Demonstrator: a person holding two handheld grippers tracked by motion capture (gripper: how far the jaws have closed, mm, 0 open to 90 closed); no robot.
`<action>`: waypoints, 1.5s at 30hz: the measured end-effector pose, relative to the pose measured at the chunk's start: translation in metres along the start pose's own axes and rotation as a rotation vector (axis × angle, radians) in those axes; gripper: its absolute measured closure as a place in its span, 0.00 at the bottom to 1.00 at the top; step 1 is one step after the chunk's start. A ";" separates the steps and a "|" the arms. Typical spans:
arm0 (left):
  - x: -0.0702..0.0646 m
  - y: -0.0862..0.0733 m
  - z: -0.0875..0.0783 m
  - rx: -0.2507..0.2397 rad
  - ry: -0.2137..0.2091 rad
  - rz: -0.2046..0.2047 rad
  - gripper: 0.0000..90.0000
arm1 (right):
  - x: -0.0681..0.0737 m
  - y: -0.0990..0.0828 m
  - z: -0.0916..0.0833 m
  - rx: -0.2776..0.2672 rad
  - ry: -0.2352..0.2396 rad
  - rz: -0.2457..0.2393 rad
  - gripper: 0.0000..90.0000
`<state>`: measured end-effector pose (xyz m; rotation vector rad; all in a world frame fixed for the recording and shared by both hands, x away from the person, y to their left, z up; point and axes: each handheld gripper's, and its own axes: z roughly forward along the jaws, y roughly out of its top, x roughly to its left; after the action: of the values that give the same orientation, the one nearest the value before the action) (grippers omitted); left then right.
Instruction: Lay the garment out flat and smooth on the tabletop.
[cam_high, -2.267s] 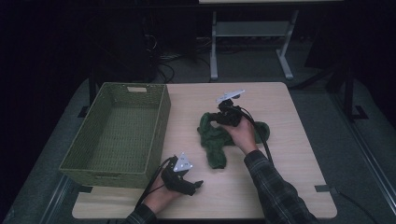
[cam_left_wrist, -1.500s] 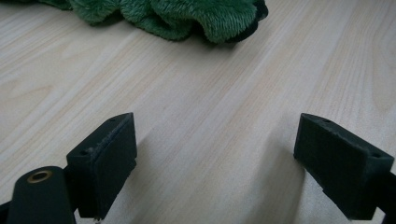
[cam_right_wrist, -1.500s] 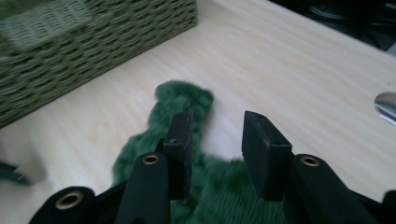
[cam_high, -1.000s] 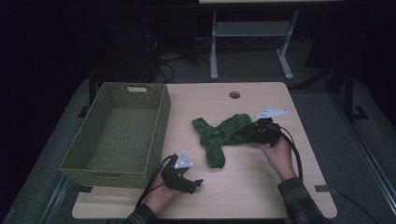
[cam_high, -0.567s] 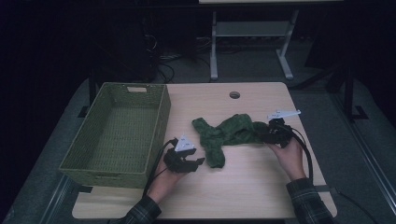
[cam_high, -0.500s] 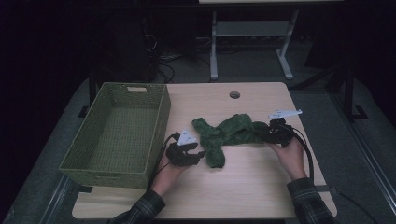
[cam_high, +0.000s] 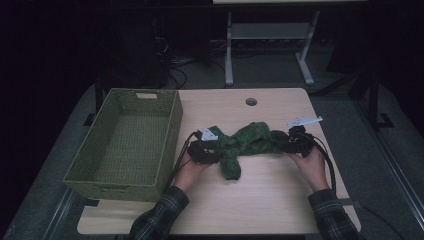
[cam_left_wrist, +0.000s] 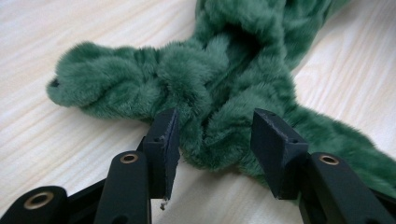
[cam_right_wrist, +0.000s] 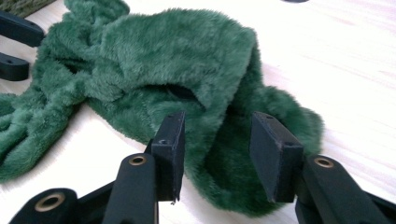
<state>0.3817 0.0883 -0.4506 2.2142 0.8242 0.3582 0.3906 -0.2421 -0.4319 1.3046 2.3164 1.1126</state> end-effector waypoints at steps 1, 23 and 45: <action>0.001 -0.001 0.002 0.005 0.002 0.000 0.57 | 0.001 0.000 0.002 0.004 -0.003 -0.005 0.61; -0.021 -0.012 -0.011 0.080 -0.183 -0.021 1.00 | -0.008 0.017 0.029 0.086 -0.053 -0.050 0.95; -0.020 0.011 0.002 0.043 -0.063 0.039 0.66 | -0.024 0.036 0.014 -0.006 -0.111 -0.034 0.66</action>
<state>0.3726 0.0685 -0.4441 2.2718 0.7623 0.2901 0.4342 -0.2437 -0.4182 1.2865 2.2439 1.0096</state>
